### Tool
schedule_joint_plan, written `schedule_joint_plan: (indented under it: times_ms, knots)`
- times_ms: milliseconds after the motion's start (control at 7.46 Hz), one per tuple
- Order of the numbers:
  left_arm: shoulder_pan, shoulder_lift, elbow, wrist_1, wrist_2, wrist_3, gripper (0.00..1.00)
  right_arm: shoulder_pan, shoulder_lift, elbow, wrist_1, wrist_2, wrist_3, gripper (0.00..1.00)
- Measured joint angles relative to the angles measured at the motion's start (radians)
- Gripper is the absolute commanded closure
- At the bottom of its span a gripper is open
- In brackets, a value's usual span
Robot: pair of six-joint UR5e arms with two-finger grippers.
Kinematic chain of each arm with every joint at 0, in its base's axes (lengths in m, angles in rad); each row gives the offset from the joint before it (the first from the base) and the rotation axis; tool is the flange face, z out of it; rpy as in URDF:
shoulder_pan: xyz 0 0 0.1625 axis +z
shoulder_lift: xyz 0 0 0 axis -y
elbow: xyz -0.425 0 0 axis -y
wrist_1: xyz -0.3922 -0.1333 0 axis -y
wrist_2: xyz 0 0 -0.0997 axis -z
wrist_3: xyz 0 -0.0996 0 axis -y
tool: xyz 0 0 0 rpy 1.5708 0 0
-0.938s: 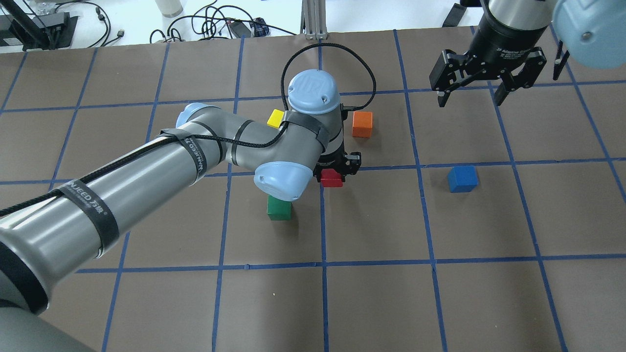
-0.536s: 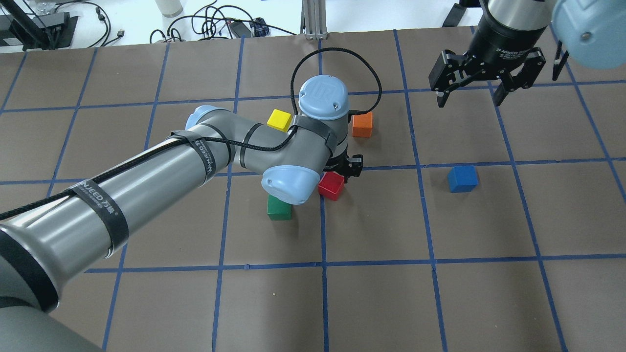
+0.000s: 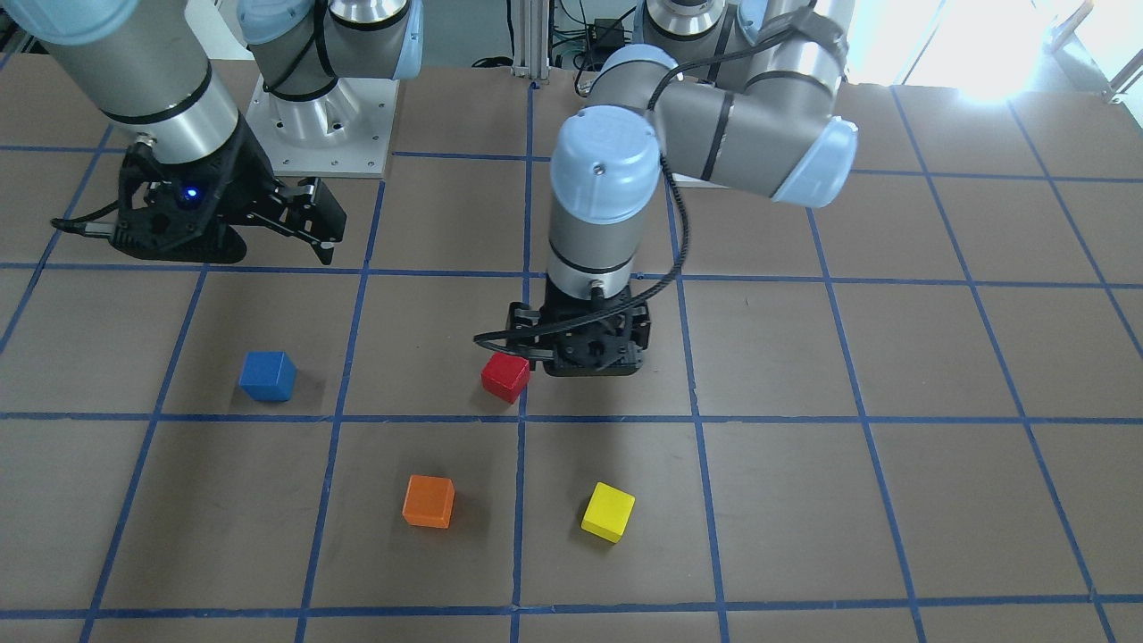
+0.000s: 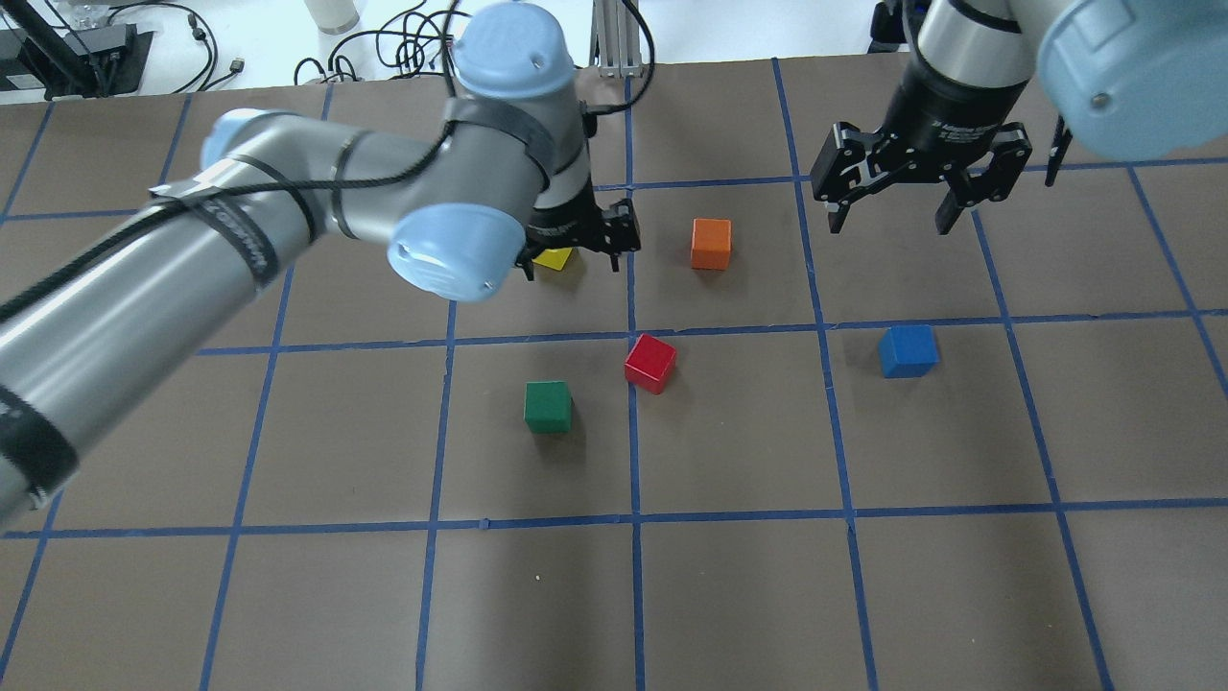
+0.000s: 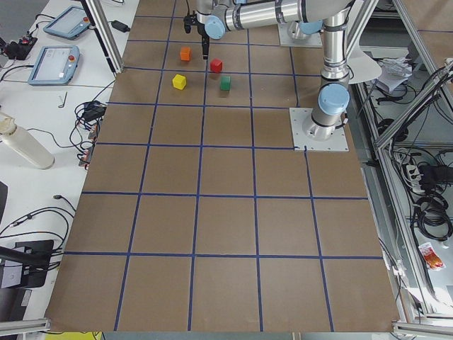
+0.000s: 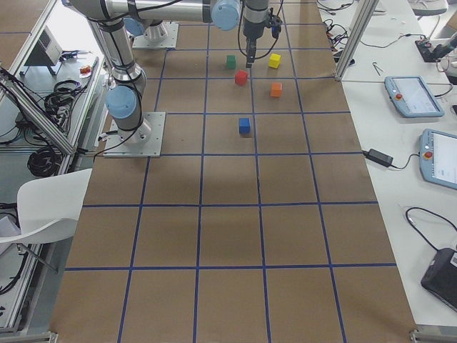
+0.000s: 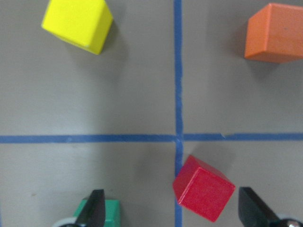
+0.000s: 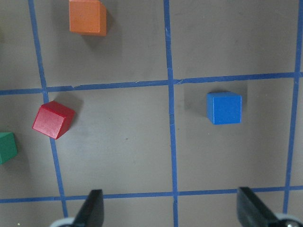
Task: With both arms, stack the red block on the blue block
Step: 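Release the red cube near the green cube and raise the left gripper, then grasp the red cube with the right gripper while the left gripper withdraws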
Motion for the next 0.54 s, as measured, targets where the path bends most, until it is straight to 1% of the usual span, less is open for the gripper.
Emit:
schedule_joint_plan:
  times_ms: [268, 536]
  knots:
    - [0.141, 0.071, 0.038, -0.162, -0.001, 0.14, 0.0, 0.135, 0.079, 0.015, -0.097, 0.0, 0.138, 0.0]
    - [0.284, 0.144, 0.064, -0.273, -0.016, 0.296, 0.0, 0.247, 0.196, 0.016, -0.23, -0.001, 0.337, 0.0]
